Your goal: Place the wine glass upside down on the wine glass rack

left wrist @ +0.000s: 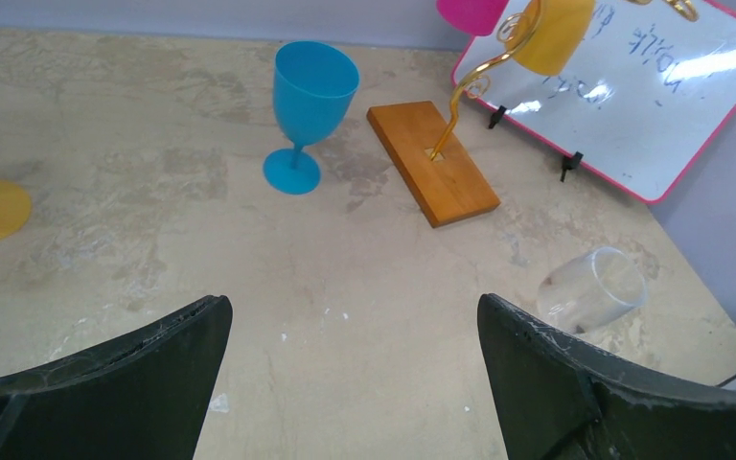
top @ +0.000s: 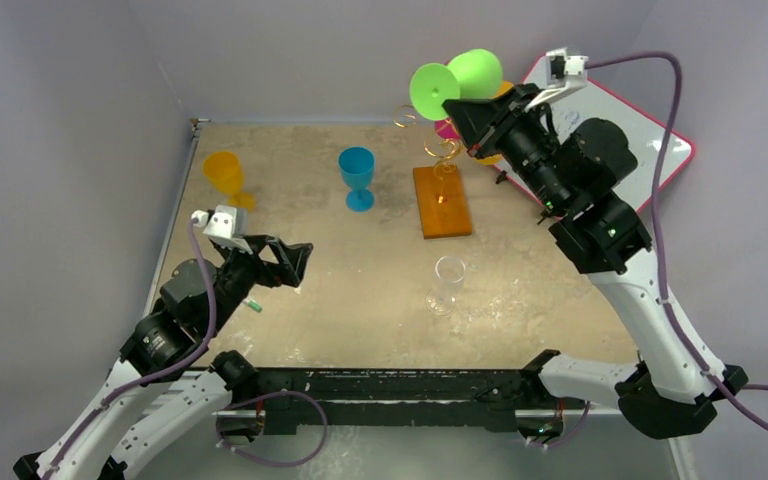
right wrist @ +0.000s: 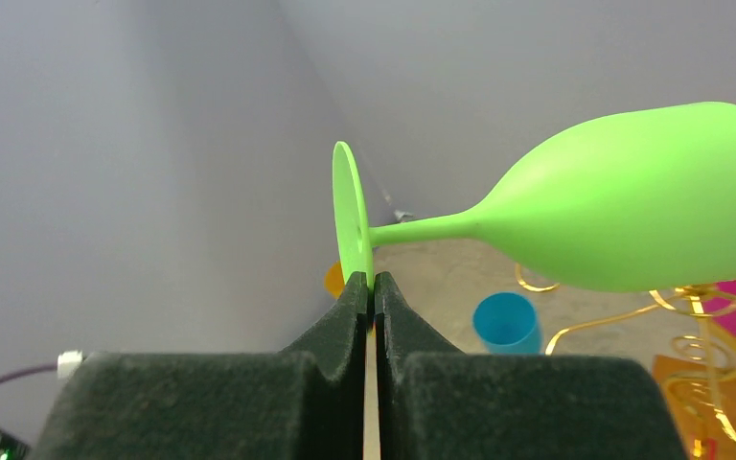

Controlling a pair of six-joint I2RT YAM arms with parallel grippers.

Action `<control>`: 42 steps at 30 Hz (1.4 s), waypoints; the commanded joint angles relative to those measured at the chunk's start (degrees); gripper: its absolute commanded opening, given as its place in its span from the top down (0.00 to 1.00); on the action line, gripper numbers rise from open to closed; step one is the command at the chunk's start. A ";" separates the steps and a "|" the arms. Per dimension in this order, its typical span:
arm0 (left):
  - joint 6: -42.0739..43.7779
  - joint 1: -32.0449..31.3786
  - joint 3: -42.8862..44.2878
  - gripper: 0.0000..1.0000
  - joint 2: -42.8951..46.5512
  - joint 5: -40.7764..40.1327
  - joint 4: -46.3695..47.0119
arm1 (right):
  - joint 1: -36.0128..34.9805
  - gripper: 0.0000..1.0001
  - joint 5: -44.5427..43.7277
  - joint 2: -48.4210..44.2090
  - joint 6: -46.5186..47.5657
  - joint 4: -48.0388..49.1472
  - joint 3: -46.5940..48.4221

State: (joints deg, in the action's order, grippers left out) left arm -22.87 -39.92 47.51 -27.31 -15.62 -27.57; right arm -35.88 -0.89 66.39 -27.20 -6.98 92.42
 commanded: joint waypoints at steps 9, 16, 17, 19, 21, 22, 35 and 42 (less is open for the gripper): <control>3.93 -0.04 -3.88 0.00 1.15 -5.48 2.00 | 0.33 1.00 -24.33 -1.47 6.28 -7.58 5.37; 4.76 0.01 -5.40 0.00 0.49 -5.72 2.49 | 4.23 1.00 -26.81 -1.48 3.44 -9.06 2.00; 4.83 -0.06 -5.76 0.00 0.51 -5.80 2.71 | 6.36 1.00 -24.87 -1.26 2.64 -9.36 1.71; 4.90 -0.07 -6.29 0.00 0.51 -5.83 3.07 | 11.83 1.00 -18.63 -1.22 0.56 -9.53 0.40; 4.82 -0.04 -6.61 0.00 0.58 -5.74 3.43 | 16.10 1.00 -14.32 -1.66 -1.10 -8.59 -1.63; 4.82 -0.01 -6.78 0.00 0.56 -5.77 3.49 | 17.71 1.00 -13.22 -1.95 -1.83 -7.93 -2.71; 4.41 -0.04 -6.95 0.00 -0.65 -5.74 3.49 | 26.46 1.00 -5.75 -3.78 -18.52 -2.52 -13.59; 4.28 -0.05 -7.11 0.00 -0.67 -5.73 3.58 | 28.23 1.00 -0.88 -4.51 -24.00 1.83 -18.02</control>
State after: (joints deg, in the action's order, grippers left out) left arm -18.87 -39.92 40.47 -27.88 -20.86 -27.03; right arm -8.58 -5.91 63.75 -45.98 -11.64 75.77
